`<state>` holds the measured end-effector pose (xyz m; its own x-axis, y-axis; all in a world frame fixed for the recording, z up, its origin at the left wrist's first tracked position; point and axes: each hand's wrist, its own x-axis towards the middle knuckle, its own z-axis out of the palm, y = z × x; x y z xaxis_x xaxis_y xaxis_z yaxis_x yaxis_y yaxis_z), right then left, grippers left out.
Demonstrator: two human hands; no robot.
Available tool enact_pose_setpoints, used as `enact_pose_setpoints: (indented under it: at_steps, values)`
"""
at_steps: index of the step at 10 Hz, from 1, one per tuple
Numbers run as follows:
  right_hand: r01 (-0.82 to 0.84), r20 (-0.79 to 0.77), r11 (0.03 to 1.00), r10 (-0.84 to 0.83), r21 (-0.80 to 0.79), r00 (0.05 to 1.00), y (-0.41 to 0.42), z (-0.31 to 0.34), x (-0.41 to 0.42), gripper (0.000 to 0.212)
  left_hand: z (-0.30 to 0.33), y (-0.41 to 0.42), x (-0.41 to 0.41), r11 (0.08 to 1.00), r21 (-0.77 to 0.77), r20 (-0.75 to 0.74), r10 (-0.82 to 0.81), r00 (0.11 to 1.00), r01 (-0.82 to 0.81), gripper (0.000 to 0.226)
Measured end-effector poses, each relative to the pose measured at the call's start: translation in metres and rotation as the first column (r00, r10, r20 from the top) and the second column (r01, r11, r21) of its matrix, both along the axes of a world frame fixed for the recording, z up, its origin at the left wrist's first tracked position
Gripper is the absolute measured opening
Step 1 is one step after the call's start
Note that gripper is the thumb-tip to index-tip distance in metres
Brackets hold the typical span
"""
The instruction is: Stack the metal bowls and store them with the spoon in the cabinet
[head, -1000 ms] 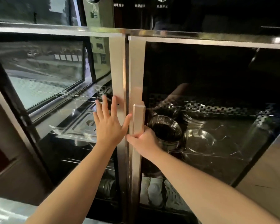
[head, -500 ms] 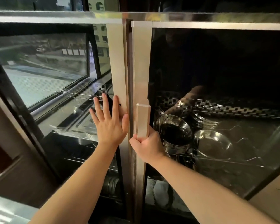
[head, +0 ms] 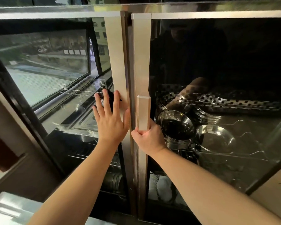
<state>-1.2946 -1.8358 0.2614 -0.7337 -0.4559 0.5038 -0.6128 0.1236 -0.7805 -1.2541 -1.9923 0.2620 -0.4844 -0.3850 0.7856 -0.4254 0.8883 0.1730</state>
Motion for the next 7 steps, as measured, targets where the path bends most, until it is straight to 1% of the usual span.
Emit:
enact_pose_setpoints:
  at_steps: [2, 3, 4, 5, 6, 7]
  values:
    - [0.025, 0.131, 0.993, -0.040, 0.119, 0.991, 0.003, 0.006, 0.007, 0.011, 0.020, 0.017, 0.027, 0.996, 0.086, 0.150, -0.003, 0.989, -0.010, 0.075]
    - [-0.025, 0.241, 0.984, -0.018, 0.176, 0.970, 0.007, 0.012, 0.009, 0.015, 0.029, 0.024, 0.043, 0.989, 0.150, 0.205, -0.033, 0.978, 0.002, 0.080]
    - [-0.105, 0.329, 0.970, 0.028, 0.218, 0.944, 0.014, 0.021, 0.013, 0.018, 0.038, 0.033, 0.058, 0.980, 0.197, 0.227, -0.050, 0.973, 0.005, 0.083]
    - [-0.214, 0.411, 0.926, 0.071, 0.312, 0.909, 0.023, 0.036, 0.014, 0.026, 0.051, 0.046, 0.071, 0.972, 0.232, 0.228, -0.088, 0.970, 0.034, 0.083]
    - [-0.250, 0.367, 0.877, 0.092, 0.411, 0.926, 0.039, 0.070, 0.013, 0.028, 0.071, 0.058, 0.081, 0.975, 0.192, 0.152, -0.139, 0.979, 0.109, 0.077]
    - [-0.099, 0.206, 0.887, 0.005, 0.452, 0.979, 0.061, 0.109, 0.016, 0.049, 0.097, 0.074, 0.092, 0.969, 0.168, 0.093, -0.199, 0.976, 0.182, 0.070]
